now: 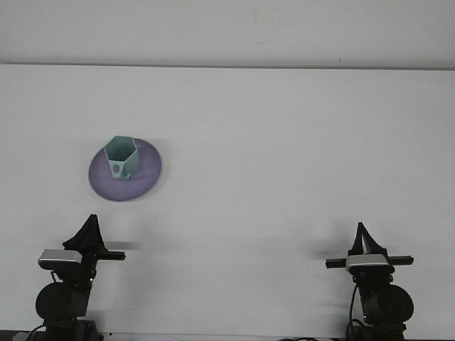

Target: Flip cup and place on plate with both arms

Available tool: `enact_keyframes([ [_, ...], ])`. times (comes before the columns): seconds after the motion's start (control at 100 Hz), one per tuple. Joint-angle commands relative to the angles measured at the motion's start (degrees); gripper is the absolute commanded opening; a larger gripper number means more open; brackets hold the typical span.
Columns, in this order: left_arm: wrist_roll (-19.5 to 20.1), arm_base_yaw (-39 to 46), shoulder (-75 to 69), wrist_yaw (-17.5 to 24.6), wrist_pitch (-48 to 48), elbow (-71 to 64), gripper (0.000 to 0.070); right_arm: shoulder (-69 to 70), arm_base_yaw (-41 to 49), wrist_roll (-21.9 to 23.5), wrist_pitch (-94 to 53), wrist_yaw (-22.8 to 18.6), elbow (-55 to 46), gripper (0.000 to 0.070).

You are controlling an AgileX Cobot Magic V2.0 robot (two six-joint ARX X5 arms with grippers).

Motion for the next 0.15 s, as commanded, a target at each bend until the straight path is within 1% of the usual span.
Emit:
enact_keyframes([
  [0.0, 0.46, -0.07, -0.02, 0.31, 0.57, -1.09, 0.0015, -0.02, -0.09, 0.2, 0.59, 0.0, -0.17, 0.0],
  [0.14, 0.46, -0.07, -0.02, 0.31, 0.57, -1.09, 0.0015, -0.02, -0.09, 0.2, 0.59, 0.0, -0.17, 0.0],
])
